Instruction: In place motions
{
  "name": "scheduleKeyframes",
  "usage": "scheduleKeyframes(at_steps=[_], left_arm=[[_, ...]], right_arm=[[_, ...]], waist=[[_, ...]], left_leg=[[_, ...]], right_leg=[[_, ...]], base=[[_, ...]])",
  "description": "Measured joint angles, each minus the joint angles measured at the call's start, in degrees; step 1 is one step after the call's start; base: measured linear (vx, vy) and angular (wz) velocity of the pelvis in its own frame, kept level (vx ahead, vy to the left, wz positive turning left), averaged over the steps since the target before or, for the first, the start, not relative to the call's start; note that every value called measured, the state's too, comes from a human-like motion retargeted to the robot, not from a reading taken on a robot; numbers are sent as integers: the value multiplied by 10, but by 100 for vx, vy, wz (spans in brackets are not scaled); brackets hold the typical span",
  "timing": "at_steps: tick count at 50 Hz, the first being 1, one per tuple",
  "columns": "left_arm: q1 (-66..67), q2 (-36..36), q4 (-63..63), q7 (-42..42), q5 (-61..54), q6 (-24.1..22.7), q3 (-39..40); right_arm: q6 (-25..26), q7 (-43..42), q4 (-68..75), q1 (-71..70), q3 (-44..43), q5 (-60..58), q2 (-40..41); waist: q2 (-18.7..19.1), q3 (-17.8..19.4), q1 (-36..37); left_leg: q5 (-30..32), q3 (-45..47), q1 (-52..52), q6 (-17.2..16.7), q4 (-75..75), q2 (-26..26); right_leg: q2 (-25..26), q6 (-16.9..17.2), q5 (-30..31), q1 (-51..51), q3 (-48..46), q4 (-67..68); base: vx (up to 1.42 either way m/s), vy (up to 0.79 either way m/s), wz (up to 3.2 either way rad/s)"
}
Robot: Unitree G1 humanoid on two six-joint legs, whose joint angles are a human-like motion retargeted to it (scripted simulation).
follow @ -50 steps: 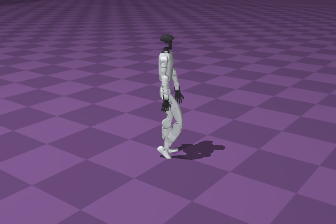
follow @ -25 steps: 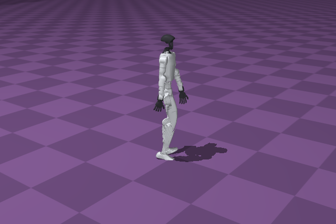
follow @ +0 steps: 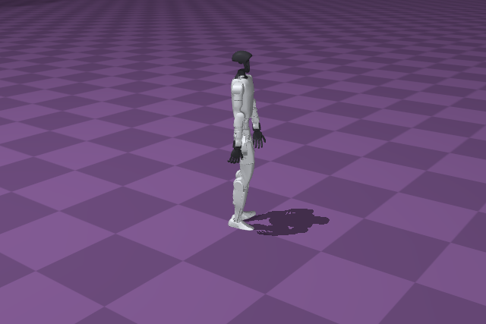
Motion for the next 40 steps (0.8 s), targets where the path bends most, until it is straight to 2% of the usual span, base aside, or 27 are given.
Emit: scheduleKeyframes(at_steps=[3, 6, 8, 10, 13, 17, 21, 25, 29, 32, 35, 37, 38, 40], left_arm=[[37, -4, -15, 30, -20, -2, 35], [66, -11, -9, 66, -62, -10, 76], [76, -14, 3, 78, -87, -10, 95], [93, -17, 15, 78, -105, -6, 110], [118, -22, 76, 35, -94, 0, 130], [163, -28, 144, -13, -49, 24, 140], [196, -33, 178, -24, -11, 22, 129], [205, -33, 185, -32, 10, 33, 131], [200, -32, 152, -52, -1, 27, 140], [184, -30, 112, -45, -17, 21, 138], [165, -27, 69, -27, -30, 11, 127], [152, -22, 45, -10, -34, 4, 115], [148, -19, 36, -2, -34, 0, 110], [142, -18, 23, 6, -33, -4, 101]], right_arm=[[6, -12, 20, -8, 1, -2, -6], [7, -8, 15, -35, 13, 54, 3], [3, -2, -10, -59, 22, 87, 16], [-5, 15, -50, -88, 43, 109, 33], [-7, 41, -120, -140, 68, 103, 69], [-31, 65, -222, -185, 111, 112, 108], [-45, 42, -250, -236, 127, 90, 123], [-44, 48, -244, -248, 115, 98, 127], [-52, 37, -228, -217, 107, 98, 119], [-53, 8, -203, -183, 104, 77, 102], [-38, -4, -163, -149, 85, 67, 92], [-23, -3, -135, -127, 64, 72, 89], [-18, -1, -122, -116, 53, 75, 87], [-9, -1, -94, -103, 42, 77, 84]], waist=[[-2, -2, 5], [-12, 10, 7], [-20, 37, 29], [-37, 65, 65], [-51, 81, 116], [-79, 94, 160], [-87, 114, 184], [-76, 110, 180], [-55, 76, 147], [-45, 56, 122], [-43, 46, 104], [-36, 35, 97], [-32, 24, 82], [-21, 6, 59]], left_leg=[[1, 3, -48, -3, 101, 17], [102, 8, -154, 14, 333, 82], [170, -28, -231, 49, 467, 102], [154, -48, -303, 45, 588, 110], [111, -23, -411, 52, 747, 202], [78, -33, -518, 42, 850, 204], [76, -31, -529, 48, 878, 206], [86, -46, -487, 41, 850, 191], [94, -54, -409, 35, 758, 165], [100, -71, -311, 19, 611, 101], [117, -109, -178, 2, 375, 22], [42, -111, -78, -27, 189, -12], [-18, -56, -38, -11, 132, -12], [-20, -25, -3, 26, 36, -24]], right_leg=[[-7, -4, -3, -2, 5, 3], [-19, -9, -2, -7, 3, 9], [-17, -14, 2, -1, 25, 10], [-20, -20, 12, 5, 52, 12], [-16, -42, 22, 3, 64, 9], [-44, -52, 25, -12, 110, 30], [-58, -58, 18, -7, 131, 50], [-53, -56, 10, 5, 124, 53], [-41, -45, 4, 12, 78, 37], [-37, -37, -2, 20, 44, 27], [-37, -30, -12, 30, 26, 26], [-27, -27, -21, 32, 22, 28], [-24, -24, -25, 28, 11, 29], [-21, -19, -29, 26, -1, 29]], base=[[17, -7, -13], [6, -2, 10], [-8, -2, -46], [-1, -2, -100], [-2, 0, -98], [4, 3, -76], [3, 3, -29], [5, -1, 39], [6, 1, 89], [-2, 5, 86], [-4, 4, 45], [-4, 2, 35], [-4, 5, 68], [-11, 13, 76]])
